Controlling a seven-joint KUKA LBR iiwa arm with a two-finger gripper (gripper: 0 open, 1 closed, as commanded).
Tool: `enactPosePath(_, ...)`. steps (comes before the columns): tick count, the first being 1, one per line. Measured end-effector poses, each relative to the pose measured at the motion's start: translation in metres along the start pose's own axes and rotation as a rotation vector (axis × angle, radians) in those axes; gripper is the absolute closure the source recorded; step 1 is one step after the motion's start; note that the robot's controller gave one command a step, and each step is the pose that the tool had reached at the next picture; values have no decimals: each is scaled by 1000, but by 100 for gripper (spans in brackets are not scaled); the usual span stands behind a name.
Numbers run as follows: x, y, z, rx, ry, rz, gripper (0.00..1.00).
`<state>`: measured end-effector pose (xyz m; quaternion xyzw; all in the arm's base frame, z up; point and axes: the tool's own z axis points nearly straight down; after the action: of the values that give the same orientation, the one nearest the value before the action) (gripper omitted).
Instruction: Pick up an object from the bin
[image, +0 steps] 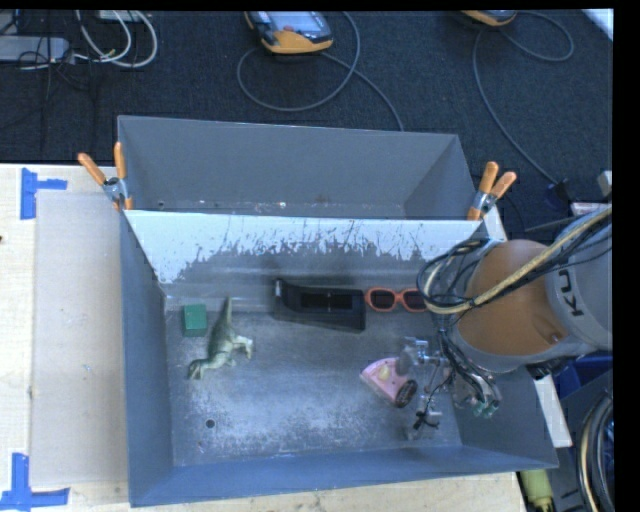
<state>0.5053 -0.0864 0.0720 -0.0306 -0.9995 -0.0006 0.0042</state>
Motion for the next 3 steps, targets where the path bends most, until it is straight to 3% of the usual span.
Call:
enactPosePath(1,4,1,-58,-1,-1,15,0)
enactPosePath(2,26,8,-45,0,-1,45,0)
enactPosePath(3,1,6,5,-1,0,96,0)
